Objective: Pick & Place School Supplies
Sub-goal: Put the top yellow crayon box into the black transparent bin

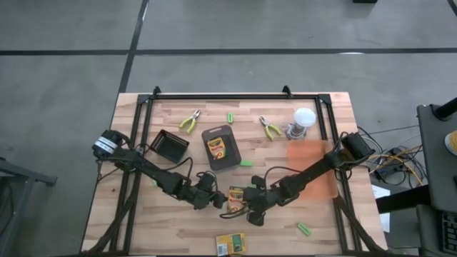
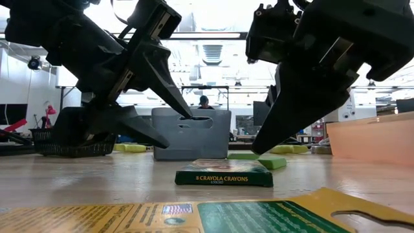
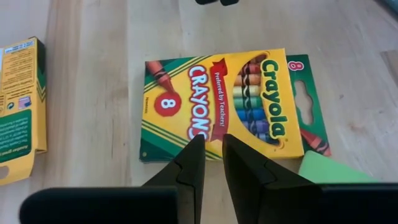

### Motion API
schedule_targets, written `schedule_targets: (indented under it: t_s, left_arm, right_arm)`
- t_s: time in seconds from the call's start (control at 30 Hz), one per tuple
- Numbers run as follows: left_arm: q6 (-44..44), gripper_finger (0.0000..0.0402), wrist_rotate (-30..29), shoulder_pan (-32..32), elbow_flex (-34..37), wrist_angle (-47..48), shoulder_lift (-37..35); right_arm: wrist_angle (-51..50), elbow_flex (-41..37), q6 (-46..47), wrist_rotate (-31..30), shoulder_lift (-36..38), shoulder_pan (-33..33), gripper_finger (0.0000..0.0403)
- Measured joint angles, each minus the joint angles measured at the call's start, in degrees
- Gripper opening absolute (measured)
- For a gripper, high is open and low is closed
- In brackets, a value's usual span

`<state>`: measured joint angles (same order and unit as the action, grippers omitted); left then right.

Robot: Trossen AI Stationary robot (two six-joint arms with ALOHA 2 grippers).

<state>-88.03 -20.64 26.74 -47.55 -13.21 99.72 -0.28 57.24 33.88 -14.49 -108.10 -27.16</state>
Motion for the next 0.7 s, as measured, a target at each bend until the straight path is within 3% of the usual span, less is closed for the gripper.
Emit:
schedule_targets:
  t_s: [0.7]
  left_arm:
    - [0.0,0.0206,0.0,0.0,0.0,-0.1,0.0]
  right_arm:
    - [0.1,-0.9,0.3,1.3,-0.1,-0.4,0.0057]
